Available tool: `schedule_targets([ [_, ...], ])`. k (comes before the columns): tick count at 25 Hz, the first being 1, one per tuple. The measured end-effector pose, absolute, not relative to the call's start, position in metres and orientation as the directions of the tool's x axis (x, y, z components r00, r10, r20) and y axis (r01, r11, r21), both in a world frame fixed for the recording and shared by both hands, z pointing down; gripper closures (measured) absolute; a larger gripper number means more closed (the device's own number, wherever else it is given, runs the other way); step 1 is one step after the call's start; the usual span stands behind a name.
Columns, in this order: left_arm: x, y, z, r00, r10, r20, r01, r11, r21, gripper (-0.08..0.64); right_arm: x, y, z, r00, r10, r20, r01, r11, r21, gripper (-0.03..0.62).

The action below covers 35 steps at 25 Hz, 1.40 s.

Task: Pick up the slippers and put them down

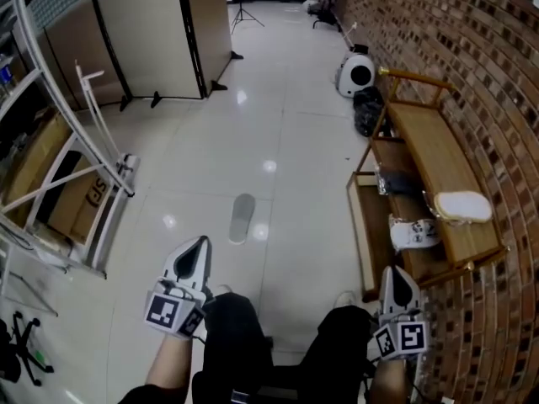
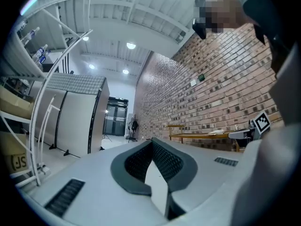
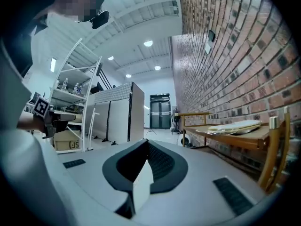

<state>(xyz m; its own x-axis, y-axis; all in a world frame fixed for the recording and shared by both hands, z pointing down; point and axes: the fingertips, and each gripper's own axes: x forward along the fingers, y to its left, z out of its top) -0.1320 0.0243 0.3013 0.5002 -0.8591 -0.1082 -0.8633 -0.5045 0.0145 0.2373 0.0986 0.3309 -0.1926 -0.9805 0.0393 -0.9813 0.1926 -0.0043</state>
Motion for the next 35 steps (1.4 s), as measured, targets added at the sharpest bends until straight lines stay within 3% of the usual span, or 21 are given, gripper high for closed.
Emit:
schedule_targets([
  [5,-0.112,-0.014,0.303,0.534,-0.841,-0.090,-0.844,-0.536,-0.003,0.558,0.241,0.071,0.330,-0.205,-0.977,0.061,-0.978,0.206,0.010,0.583],
  [19,-0.036,-0.111,0.260,0.694,-0.707,-0.136,-0.717,-0.696,-0.041,0.558,0.290,0.030,0.275,-0.033,-0.997,-0.064,-0.999,0.031,0.026,0.583],
  [35,0.163,-0.081,0.253,0.935,-0.345,-0.084,-0.346,-0.938,0.006,0.558,0.384,0.185,0.247,0.355,-0.929,-0.105,-0.931,-0.361,0.045,0.583],
])
